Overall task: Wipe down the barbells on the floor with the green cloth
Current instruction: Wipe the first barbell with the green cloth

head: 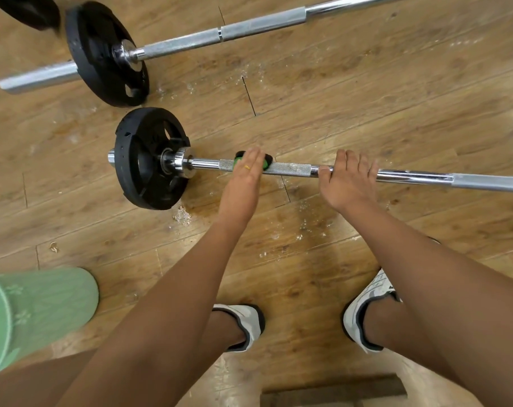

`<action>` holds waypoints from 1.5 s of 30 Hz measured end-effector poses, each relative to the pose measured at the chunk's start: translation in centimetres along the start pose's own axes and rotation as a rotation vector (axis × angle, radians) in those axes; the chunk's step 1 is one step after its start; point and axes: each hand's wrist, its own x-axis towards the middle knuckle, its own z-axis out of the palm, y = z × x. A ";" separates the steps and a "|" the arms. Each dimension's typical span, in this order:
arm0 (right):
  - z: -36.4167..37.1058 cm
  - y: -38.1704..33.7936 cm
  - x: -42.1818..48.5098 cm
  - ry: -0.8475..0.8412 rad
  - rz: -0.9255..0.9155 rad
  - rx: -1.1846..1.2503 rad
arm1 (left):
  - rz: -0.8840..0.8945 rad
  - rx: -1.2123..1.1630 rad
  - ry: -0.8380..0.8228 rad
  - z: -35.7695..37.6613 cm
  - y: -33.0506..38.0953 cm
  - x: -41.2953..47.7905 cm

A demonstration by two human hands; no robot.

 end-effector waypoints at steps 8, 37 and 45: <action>0.6 0.1 -1.2 0.022 -0.004 -0.005 | 0.086 0.008 -0.067 0.9 2.6 -0.9; 2.7 5.4 -7.8 -0.090 -0.157 -0.085 | -0.047 0.019 -0.139 2.0 5.7 -6.7; 3.5 5.8 -9.4 -0.132 -0.173 -0.116 | 0.048 0.064 -0.150 2.4 4.6 -8.1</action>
